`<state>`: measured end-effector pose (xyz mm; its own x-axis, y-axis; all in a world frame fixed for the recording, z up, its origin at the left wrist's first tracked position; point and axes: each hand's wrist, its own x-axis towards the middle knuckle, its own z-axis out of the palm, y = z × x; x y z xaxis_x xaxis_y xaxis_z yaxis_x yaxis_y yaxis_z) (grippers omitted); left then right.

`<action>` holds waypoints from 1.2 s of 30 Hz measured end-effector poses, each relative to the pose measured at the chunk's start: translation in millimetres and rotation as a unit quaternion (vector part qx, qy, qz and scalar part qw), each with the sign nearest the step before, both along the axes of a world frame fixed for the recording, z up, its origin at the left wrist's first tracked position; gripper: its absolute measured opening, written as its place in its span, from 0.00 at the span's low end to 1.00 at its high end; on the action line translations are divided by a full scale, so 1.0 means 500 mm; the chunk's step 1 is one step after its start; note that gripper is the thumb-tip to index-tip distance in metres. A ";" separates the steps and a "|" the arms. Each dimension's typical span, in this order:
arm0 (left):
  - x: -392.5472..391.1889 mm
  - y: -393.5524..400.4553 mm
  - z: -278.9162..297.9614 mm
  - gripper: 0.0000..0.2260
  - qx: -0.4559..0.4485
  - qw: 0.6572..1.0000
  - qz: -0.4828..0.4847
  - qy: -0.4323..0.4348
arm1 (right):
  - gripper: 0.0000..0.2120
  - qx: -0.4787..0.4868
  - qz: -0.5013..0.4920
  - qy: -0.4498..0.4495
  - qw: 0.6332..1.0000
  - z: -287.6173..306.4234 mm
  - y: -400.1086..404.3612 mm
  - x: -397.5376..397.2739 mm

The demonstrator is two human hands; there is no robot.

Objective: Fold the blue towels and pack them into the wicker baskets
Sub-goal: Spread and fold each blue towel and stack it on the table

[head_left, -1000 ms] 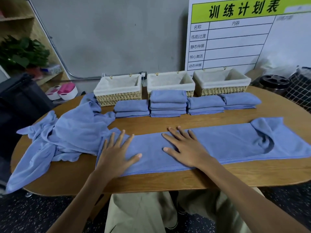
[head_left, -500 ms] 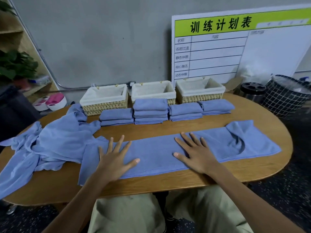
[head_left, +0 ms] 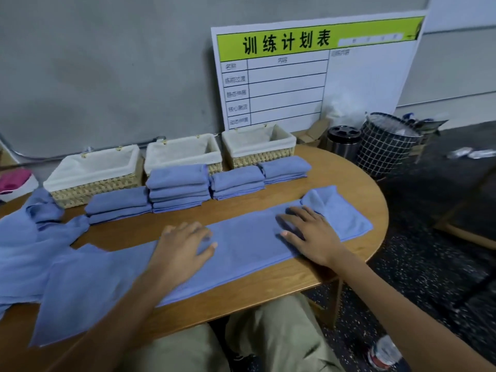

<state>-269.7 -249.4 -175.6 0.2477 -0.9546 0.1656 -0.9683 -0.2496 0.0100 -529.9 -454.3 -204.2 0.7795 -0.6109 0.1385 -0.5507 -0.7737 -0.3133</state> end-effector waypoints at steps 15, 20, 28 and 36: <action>-0.159 -0.557 0.002 0.19 0.071 0.913 -0.273 0.294 | 0.13 0.046 -0.148 -0.112 0.982 0.000 -0.144 -0.030; -0.171 -0.617 0.022 0.13 0.090 0.912 -0.350 0.196 | 0.04 0.064 -0.167 -0.184 0.967 -0.009 -0.151 -0.058; -0.240 -0.650 0.040 0.07 0.085 0.852 -0.414 0.308 | 0.17 0.146 -0.198 -0.296 0.923 0.022 -0.111 -0.135; -0.314 -0.657 0.031 0.07 0.021 0.872 -0.428 0.235 | 0.20 0.180 -0.251 -0.368 0.877 0.048 -0.115 -0.161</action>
